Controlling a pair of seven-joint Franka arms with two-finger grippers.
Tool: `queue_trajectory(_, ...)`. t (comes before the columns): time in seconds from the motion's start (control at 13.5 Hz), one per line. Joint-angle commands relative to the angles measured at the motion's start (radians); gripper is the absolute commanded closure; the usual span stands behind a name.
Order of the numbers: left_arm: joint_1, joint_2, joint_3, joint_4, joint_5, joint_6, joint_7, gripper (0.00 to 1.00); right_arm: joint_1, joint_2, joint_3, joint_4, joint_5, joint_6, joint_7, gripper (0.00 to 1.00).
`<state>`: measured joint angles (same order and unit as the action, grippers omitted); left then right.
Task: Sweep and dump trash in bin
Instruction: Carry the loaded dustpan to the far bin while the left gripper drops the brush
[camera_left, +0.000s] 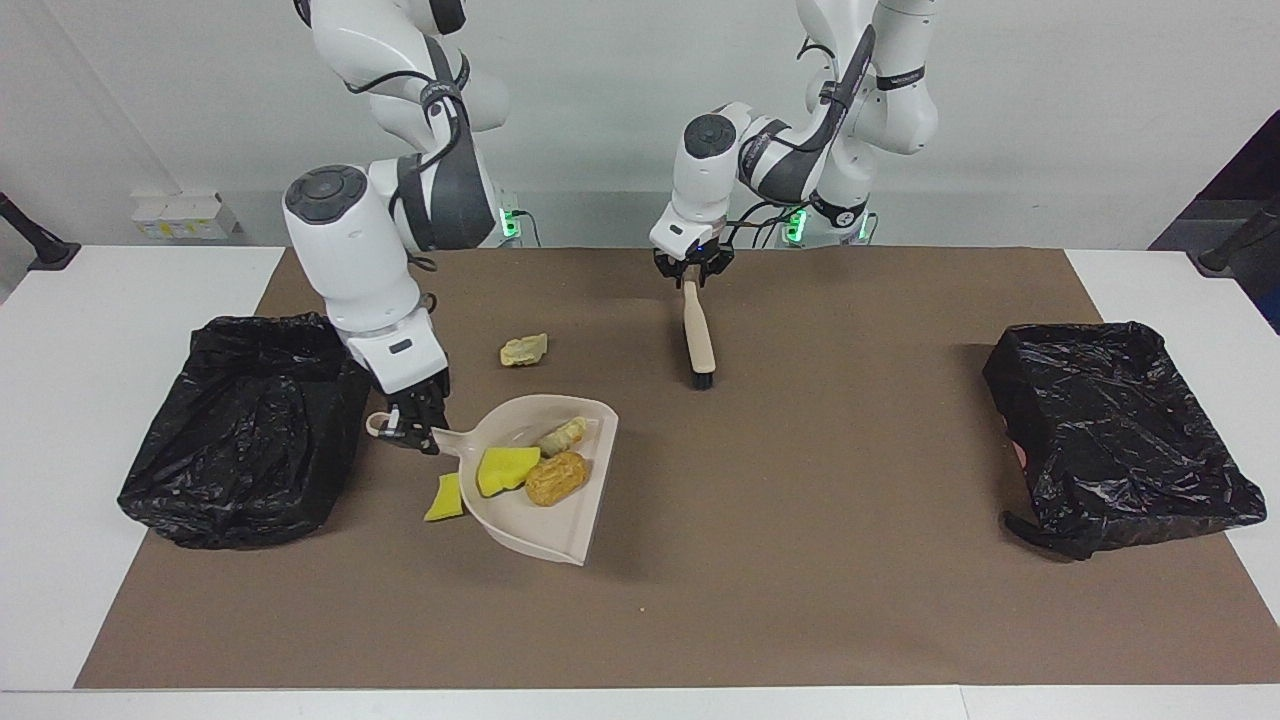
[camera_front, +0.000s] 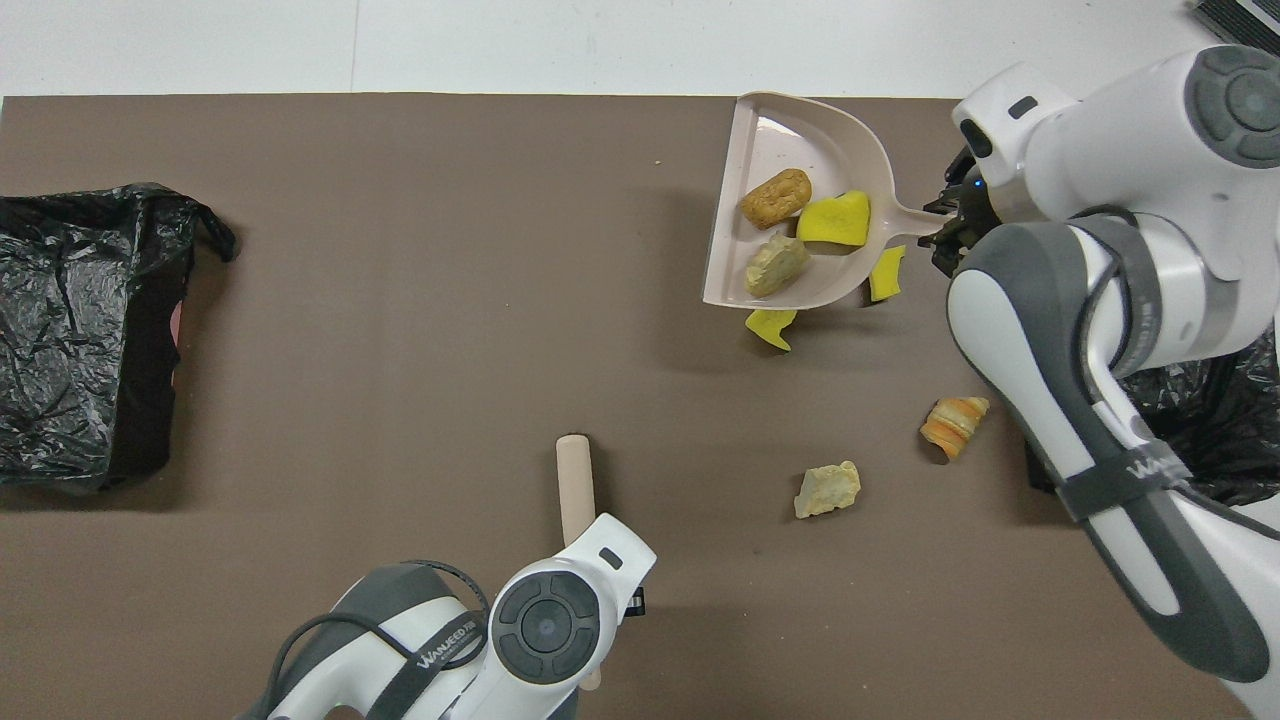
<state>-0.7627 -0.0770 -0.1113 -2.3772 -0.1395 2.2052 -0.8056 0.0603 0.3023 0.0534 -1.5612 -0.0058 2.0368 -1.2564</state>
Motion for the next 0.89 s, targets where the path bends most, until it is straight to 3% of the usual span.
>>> queue_trajectory(0.0, 0.074, -0.003, 0.013, 0.047, 0.000, -0.073, 0.012, 0.00, -0.075, -0.093, 0.011, -0.077, 0.030, -0.009, -0.041, 1.00)
queue_trajectory(0.37, 0.238, -0.003, 0.015, 0.133, 0.075, -0.093, 0.103, 0.00, -0.241, -0.159, 0.011, -0.131, 0.038, -0.058, -0.213, 1.00)
queue_trajectory(0.67, 0.435, -0.021, 0.015, 0.185, 0.090, -0.157, 0.351, 0.00, -0.379, -0.212, 0.002, -0.209, 0.050, -0.067, -0.388, 1.00)
queue_trajectory(0.82, 0.535, -0.023, 0.016, 0.248, 0.090, -0.250, 0.496, 0.00, -0.468, -0.224, 0.002, -0.217, 0.037, -0.067, -0.452, 1.00)
